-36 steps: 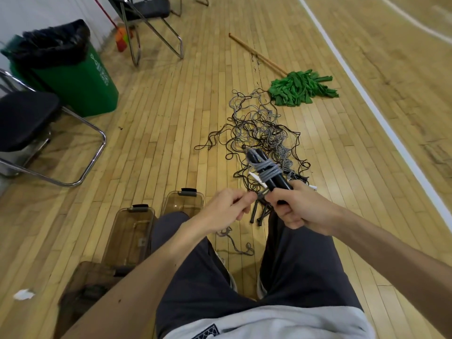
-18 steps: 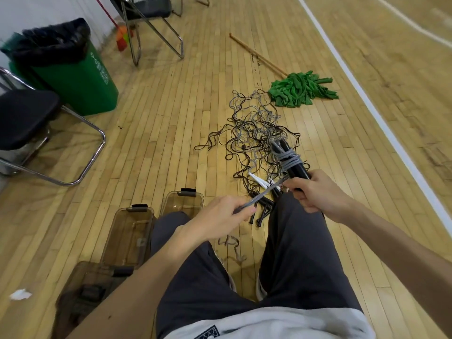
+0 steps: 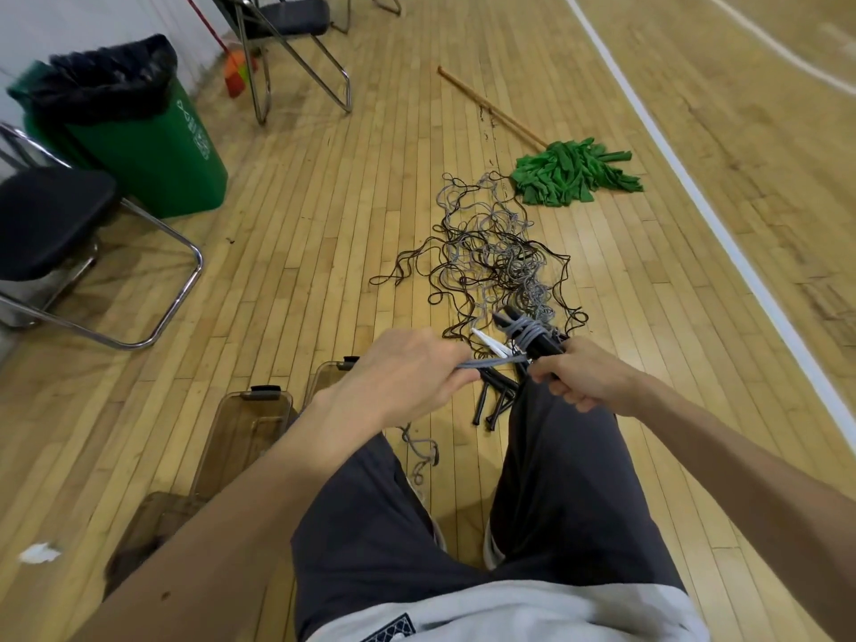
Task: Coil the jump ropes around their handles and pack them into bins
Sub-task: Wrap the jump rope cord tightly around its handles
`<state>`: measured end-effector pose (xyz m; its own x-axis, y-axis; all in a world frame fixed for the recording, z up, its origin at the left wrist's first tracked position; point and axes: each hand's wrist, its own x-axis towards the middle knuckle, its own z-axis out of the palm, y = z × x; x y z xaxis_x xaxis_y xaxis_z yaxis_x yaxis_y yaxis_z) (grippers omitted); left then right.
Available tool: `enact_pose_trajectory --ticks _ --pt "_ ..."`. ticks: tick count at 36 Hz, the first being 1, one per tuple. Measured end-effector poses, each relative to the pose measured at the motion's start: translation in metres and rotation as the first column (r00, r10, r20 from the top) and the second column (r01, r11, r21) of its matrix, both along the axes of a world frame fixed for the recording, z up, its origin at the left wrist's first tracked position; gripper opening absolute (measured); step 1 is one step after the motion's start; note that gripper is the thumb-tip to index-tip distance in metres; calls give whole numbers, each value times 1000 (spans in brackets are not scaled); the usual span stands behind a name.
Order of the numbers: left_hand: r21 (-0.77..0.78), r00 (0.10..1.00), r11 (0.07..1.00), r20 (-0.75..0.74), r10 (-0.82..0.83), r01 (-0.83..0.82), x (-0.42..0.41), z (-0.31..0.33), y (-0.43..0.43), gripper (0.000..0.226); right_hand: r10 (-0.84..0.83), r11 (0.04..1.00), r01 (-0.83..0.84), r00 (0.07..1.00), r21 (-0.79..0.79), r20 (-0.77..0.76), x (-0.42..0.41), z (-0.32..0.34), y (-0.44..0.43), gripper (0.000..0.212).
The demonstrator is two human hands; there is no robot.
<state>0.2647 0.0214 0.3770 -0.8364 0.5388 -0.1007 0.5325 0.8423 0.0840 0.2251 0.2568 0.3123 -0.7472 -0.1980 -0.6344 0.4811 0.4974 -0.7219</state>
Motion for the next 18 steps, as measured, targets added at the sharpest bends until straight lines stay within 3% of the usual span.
enact_pose_trajectory --ticks 5,11,18 --pt "-110 987 985 -79 -143 134 0 18 2 38 114 991 -119 990 61 78 2 0 -16 14" --pt "-156 975 966 -55 -215 205 -10 34 2 43 312 933 -346 914 97 258 7 9 -31 20" --pt "-153 943 947 -137 -304 283 -29 53 0 51 459 857 -503 845 111 275 20 25 -51 22"
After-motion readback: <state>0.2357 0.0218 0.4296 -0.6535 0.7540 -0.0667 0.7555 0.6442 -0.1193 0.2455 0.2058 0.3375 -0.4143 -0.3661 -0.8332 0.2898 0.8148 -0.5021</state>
